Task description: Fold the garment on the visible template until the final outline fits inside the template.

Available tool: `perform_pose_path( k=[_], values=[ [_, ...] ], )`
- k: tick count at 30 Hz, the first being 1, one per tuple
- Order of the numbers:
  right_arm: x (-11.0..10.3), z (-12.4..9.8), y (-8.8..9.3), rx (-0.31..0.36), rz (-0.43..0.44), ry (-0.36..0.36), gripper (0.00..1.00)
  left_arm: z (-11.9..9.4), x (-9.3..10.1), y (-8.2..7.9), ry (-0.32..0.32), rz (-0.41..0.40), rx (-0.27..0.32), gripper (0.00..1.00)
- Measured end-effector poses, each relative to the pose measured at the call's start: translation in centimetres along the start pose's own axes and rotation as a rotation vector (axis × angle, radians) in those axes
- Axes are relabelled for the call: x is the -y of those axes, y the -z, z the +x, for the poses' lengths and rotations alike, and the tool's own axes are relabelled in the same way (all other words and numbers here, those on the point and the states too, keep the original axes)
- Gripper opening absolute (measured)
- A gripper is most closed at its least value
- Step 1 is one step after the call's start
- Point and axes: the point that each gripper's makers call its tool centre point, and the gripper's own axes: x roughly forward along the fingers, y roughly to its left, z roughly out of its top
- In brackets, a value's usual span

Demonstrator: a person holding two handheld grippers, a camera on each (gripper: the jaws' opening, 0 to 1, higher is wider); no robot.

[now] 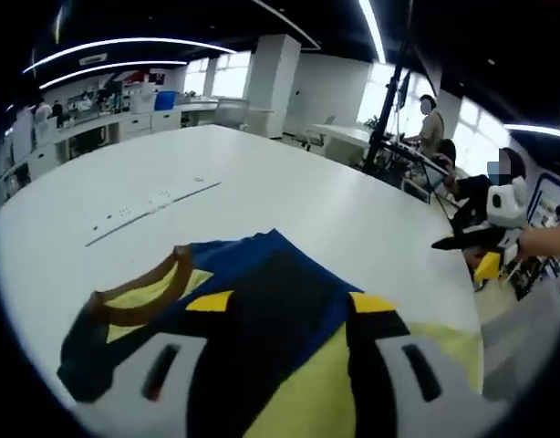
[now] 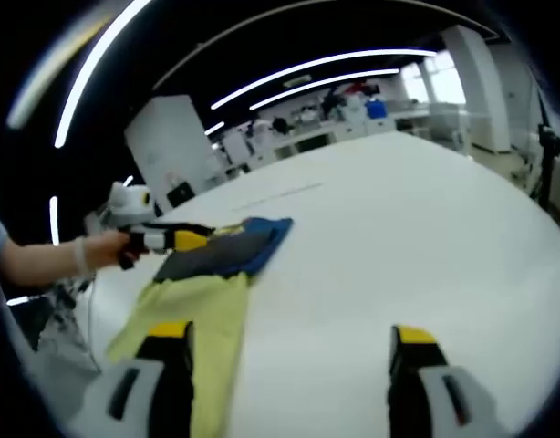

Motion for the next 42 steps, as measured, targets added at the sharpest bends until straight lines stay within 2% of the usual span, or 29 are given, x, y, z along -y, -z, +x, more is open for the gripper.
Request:
perform_pose_path(
  k=[9,11,13,16,18,20,24,25,27,29,30,33,35,39,42],
  values=[
    [-1.9,2.1,-0.8,-0.011,-0.041,-0.055,0.88,-6.9,-7.2,0.2,-0.158,-0.006,-0.001,0.39],
    [-2.2,2.4,-0.7,-0.017,-0.045,-0.064,0.88,-8.4,-8.9,0.7,-0.207,-0.014,-0.011,0.39],
    [-2.3,2.6,-0.7,-0.021,-0.050,-0.071,0.88,-9.5,-10.5,1.3,-0.249,-0.030,-0.022,0.37],
    [-2.6,2.7,-0.6,-0.025,-0.051,-0.077,0.88,-11.3,-13.1,3.3,-0.325,-0.056,-0.068,0.30],
    [-2.5,2.7,-0.5,-0.028,-0.052,-0.077,0.88,-11.6,-13.6,3.9,-0.339,-0.050,-0.086,0.29],
    [-2.4,2.8,-0.4,-0.032,-0.047,-0.078,0.88,-12.2,-14.9,5.3,-0.379,-0.050,-0.127,0.27],
    [-2.5,2.9,0.0,-0.043,-0.045,-0.079,0.89,-12.1,-15.7,6.1,-0.391,-0.082,-0.137,0.18],
    [-2.4,3.0,0.0,-0.044,-0.043,-0.080,0.89,-11.9,-16.4,6.7,-0.394,-0.091,-0.148,0.17],
    [-2.4,3.0,0.0,-0.048,-0.046,-0.078,0.89,-11.7,-16.3,7.2,-0.401,-0.093,-0.158,0.17],
    [-2.3,3.2,0.0,-0.051,-0.044,-0.077,0.89,-11.2,-16.8,8.0,-0.401,-0.153,-0.157,0.16],
    [-2.2,3.2,0.0,-0.053,-0.044,-0.075,0.89,-11.0,-17.1,8.2,-0.404,-0.167,-0.151,0.16],
    [-2.0,3.2,0.0,-0.057,-0.047,-0.070,0.88,-11.0,-16.3,8.5,-0.408,-0.239,-0.139,0.14],
    [-2.0,3.2,0.1,-0.056,-0.042,-0.068,0.89,-11.1,-16.4,8.8,-0.420,-0.313,-0.118,0.11],
    [-1.9,3.2,0.3,-0.059,-0.034,-0.060,0.88,-10.7,-17.2,9.2,-0.423,-0.346,-0.115,0.06],
    [-1.8,3.3,0.6,-0.062,-0.031,-0.057,0.88,-10.6,-16.6,9.0,-0.419,-0.374,-0.113,0.02]
  ],
)
